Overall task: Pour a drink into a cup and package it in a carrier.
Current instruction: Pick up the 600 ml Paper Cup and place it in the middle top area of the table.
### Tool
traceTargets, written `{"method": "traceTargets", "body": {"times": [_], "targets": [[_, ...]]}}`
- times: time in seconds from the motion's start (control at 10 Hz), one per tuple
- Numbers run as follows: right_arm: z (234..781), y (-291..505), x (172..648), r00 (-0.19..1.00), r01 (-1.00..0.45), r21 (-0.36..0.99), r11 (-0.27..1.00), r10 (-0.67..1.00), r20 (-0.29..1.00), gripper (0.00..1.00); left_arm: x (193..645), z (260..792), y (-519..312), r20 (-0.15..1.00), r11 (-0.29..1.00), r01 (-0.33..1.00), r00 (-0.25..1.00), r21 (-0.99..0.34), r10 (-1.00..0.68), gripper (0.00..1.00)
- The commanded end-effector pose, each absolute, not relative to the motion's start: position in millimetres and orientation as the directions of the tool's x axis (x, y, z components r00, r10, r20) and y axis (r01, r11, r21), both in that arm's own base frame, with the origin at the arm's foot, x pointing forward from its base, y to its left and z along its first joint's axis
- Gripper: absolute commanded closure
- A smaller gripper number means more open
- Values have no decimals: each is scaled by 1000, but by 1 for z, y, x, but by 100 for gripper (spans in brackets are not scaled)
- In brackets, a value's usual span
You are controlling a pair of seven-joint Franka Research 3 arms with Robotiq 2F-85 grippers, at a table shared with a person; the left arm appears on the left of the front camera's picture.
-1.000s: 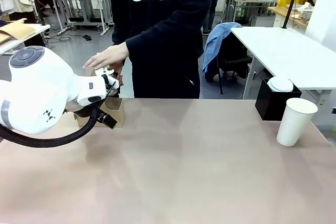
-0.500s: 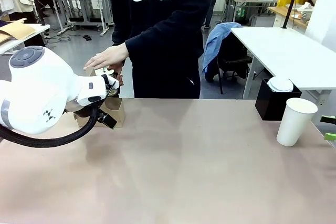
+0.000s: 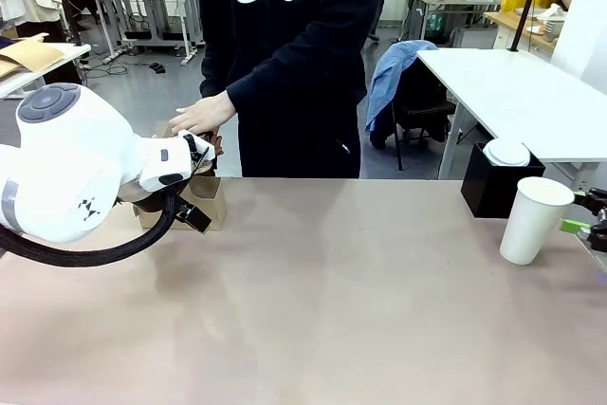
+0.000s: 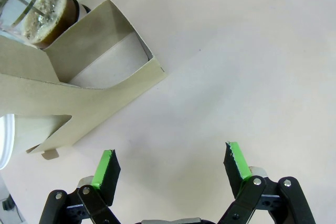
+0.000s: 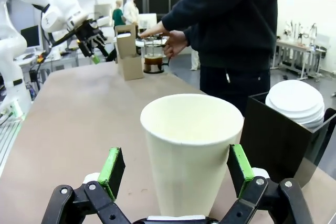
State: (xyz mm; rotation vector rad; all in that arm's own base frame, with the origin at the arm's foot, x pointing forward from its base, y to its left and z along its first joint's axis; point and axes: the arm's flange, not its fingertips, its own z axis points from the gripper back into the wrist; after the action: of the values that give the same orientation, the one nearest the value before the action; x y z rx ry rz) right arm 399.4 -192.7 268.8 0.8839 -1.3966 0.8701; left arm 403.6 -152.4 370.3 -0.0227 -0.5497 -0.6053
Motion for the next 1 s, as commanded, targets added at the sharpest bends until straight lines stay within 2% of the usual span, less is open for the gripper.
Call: {"method": "traceTargets", "body": {"times": [0.0,0.9], "targets": [[249,-181,391,-26,-895,-25,445,3,1000,0,404,370,-152,498,827,546,684,135,-533,0],[219,-170,434,23,-871,35,490,-31,999,0,404,370,-152,498,827,546,684,135,-533,0]]}}
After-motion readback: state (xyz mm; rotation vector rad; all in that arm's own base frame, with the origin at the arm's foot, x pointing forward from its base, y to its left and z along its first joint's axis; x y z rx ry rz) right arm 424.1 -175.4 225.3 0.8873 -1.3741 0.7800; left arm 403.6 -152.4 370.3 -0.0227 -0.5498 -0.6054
